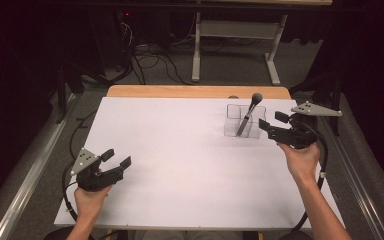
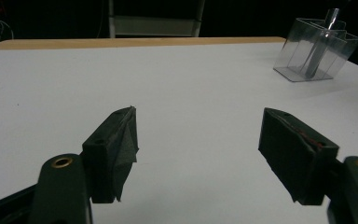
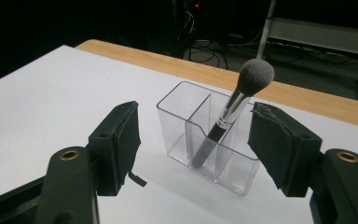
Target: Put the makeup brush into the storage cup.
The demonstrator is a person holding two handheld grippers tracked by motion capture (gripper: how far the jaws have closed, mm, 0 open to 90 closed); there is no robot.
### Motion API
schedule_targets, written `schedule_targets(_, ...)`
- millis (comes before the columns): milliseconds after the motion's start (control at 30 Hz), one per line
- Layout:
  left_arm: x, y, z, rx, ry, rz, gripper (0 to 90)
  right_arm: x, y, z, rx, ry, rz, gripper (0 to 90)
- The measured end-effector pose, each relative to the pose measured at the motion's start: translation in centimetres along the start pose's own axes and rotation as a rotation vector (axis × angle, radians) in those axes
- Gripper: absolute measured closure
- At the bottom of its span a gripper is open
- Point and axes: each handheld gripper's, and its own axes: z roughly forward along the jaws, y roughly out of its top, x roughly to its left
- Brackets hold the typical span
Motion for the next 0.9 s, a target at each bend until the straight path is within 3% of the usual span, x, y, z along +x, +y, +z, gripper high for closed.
schedule_targets(333,0.2,0.0,-0.2,-0.005,0.001,-0.005,28.2,0.6,-0.5,-2.1,-0.030,0.018,-0.030,35.6)
schedule_targets(900,0.2,0.0,-0.1,-0.006,0.001,-0.005,28.1,0.9,-1.6,-3.0,-0.034,0.030,-0.040,35.7)
